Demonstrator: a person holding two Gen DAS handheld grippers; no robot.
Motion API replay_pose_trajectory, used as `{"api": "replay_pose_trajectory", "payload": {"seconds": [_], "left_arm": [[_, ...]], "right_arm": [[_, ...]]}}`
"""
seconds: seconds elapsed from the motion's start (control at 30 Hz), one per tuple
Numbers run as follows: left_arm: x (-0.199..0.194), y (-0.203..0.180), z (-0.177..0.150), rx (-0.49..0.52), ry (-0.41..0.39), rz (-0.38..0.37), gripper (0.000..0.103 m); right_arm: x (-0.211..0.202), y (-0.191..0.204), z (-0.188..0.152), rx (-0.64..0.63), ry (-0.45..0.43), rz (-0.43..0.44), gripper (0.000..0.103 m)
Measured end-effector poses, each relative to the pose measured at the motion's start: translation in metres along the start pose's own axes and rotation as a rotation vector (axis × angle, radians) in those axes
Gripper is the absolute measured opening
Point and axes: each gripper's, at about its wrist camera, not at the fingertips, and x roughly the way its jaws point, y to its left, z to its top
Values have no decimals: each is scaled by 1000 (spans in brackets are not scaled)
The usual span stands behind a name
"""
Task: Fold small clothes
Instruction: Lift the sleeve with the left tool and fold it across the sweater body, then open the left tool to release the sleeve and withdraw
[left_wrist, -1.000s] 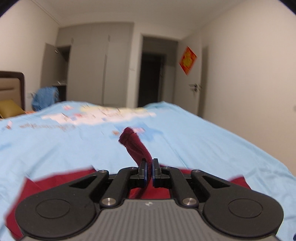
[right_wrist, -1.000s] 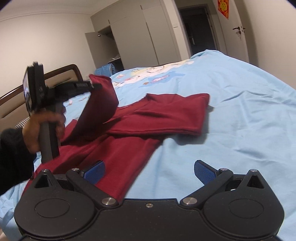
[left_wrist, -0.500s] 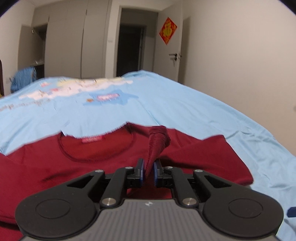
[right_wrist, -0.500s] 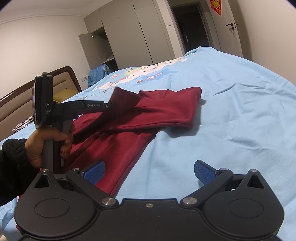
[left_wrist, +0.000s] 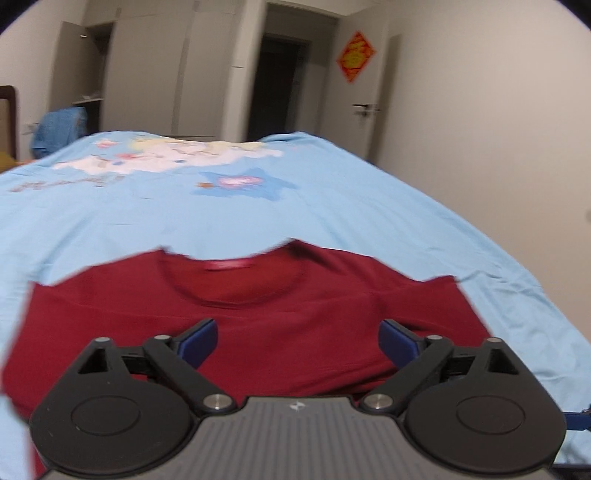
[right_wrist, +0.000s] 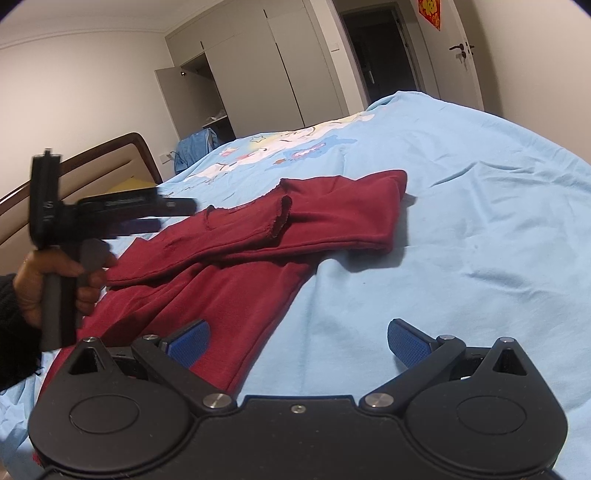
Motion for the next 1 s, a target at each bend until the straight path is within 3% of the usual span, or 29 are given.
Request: {"api": "replay_pose_trajectory", "payload": {"seconds": [0.2, 0.37, 0.6, 1.0], "left_arm": [[-37, 67, 1, -33, 3, 191, 103], [-65, 119, -22, -107, 55, 304, 103], [-119, 146, -75, -219, 92, 303, 103], [-189, 118, -138, -228, 114, 199, 103]], "right_arm": [[12, 13, 5, -21, -5, 12, 102], [19, 26, 5, -58, 6, 9, 102], [10, 45, -12, -81, 59, 35, 102], [-21, 79, -63, -144, 96, 25, 101]]}}
